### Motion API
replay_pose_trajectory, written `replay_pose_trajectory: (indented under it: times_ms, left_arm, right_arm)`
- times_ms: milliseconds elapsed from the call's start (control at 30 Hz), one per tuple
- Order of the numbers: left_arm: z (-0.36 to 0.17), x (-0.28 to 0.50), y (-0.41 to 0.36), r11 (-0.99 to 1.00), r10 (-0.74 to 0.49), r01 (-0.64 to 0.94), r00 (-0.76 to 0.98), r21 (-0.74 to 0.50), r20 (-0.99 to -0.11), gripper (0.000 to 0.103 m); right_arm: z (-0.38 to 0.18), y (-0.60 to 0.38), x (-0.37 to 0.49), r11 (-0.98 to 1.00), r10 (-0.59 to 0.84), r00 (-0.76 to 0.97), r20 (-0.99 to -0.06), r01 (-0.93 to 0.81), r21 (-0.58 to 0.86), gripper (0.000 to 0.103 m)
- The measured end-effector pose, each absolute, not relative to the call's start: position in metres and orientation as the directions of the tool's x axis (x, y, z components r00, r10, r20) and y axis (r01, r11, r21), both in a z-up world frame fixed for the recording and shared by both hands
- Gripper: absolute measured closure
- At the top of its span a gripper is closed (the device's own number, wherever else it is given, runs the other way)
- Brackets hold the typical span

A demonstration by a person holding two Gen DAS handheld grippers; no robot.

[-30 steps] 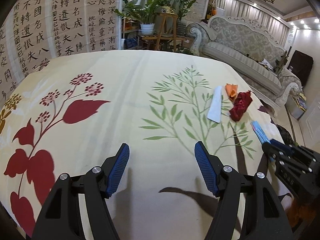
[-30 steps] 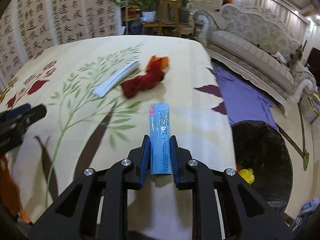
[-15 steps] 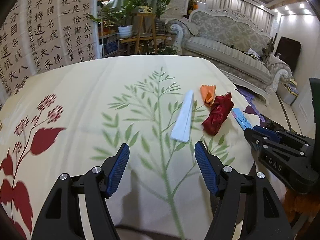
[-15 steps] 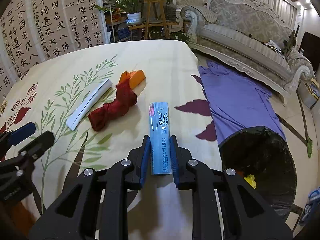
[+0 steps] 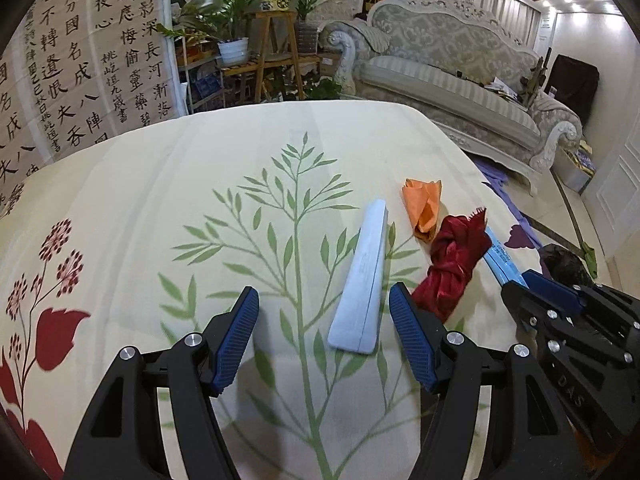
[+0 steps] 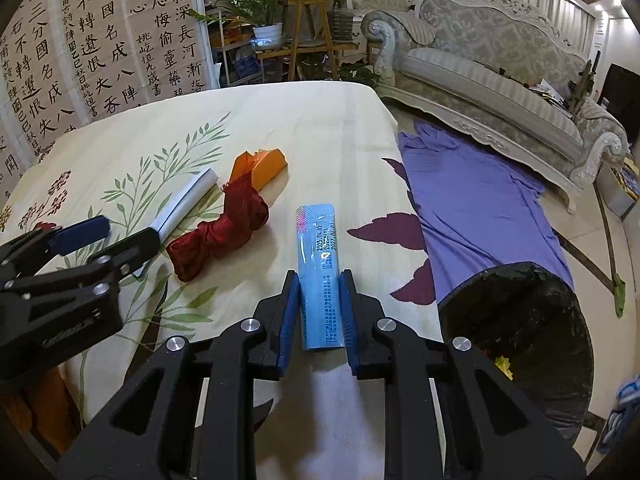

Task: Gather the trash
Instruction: 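Grasp the white strip with the left tool and lift it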

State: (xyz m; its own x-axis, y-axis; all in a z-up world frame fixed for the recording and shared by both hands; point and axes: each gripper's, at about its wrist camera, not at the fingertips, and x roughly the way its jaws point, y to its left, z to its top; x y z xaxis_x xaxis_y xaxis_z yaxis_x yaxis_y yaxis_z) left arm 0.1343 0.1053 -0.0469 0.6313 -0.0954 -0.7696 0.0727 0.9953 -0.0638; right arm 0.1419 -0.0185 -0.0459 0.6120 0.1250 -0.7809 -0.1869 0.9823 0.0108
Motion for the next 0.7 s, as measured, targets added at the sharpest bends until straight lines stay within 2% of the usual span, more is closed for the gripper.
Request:
replay_pose_trajectory:
  times_ms: [200, 267, 333, 400, 700]
  left_arm:
    - [-0.0476, 0.1372, 0.0992, 0.993, -0.101, 0.106, 0.628, -0.043, -0.772, 0.052]
    - [-0.0472, 0.1374, 0.098, 0.993, -0.101, 0.113, 0.629, -0.038, -0.771, 0.06]
    - [-0.0471, 0.1368, 0.0979, 0.993, -0.101, 0.117, 0.63, -0.035, -0.77, 0.074]
    - [-0.0469, 0.1368, 0.0975, 0.993, -0.098, 0.118, 0.631, -0.029, -0.77, 0.08]
    - [-0.046, 0.1297, 0.1023, 0.993, -0.102, 0.107, 0.632, -0.044, -0.768, 0.083]
  right_arm:
    - [-0.0458, -0.0186, 0.1435, 0.982, 0.124, 0.612, -0.781, -0.187, 0.01, 0.083]
    - [-0.0457, -0.0182, 0.1434, 0.982, 0.122, 0.612, -0.781, -0.186, 0.007, 0.083]
    - [-0.0453, -0.0187, 0.1445, 0.983, 0.119, 0.613, -0.781, -0.186, 0.004, 0.083]
    - [-0.0447, -0.0171, 0.1465, 0.983, 0.115, 0.614, -0.781, -0.185, -0.001, 0.082]
    - [-0.0455, -0.0165, 0.1435, 0.983, 0.112, 0.614, -0.781, -0.181, -0.002, 0.082]
